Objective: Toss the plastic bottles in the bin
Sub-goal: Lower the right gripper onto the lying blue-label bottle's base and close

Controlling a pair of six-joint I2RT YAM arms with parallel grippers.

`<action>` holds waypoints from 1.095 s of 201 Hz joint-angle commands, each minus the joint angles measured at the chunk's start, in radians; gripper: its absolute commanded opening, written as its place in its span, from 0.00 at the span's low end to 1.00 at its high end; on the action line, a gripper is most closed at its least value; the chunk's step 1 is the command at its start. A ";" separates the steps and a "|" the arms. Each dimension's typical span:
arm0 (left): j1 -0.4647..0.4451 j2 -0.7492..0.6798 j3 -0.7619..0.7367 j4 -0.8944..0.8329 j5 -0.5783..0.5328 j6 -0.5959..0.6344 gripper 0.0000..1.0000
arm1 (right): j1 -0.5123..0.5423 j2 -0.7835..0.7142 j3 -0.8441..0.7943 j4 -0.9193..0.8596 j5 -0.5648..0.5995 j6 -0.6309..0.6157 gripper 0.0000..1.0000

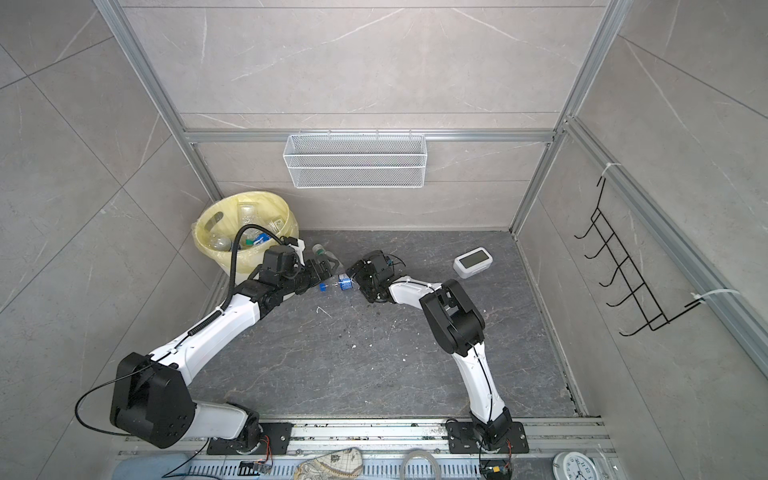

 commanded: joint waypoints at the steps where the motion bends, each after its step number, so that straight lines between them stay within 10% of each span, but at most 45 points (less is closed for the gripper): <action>1: 0.010 -0.027 0.000 0.037 0.023 -0.015 1.00 | 0.012 0.038 0.044 0.003 0.031 0.056 0.99; 114: 0.069 -0.034 -0.014 0.068 0.072 -0.065 1.00 | 0.041 0.116 0.123 -0.061 0.129 0.152 0.90; 220: 0.096 0.005 -0.010 0.073 0.109 -0.092 1.00 | 0.040 0.104 0.035 0.050 0.145 0.167 0.54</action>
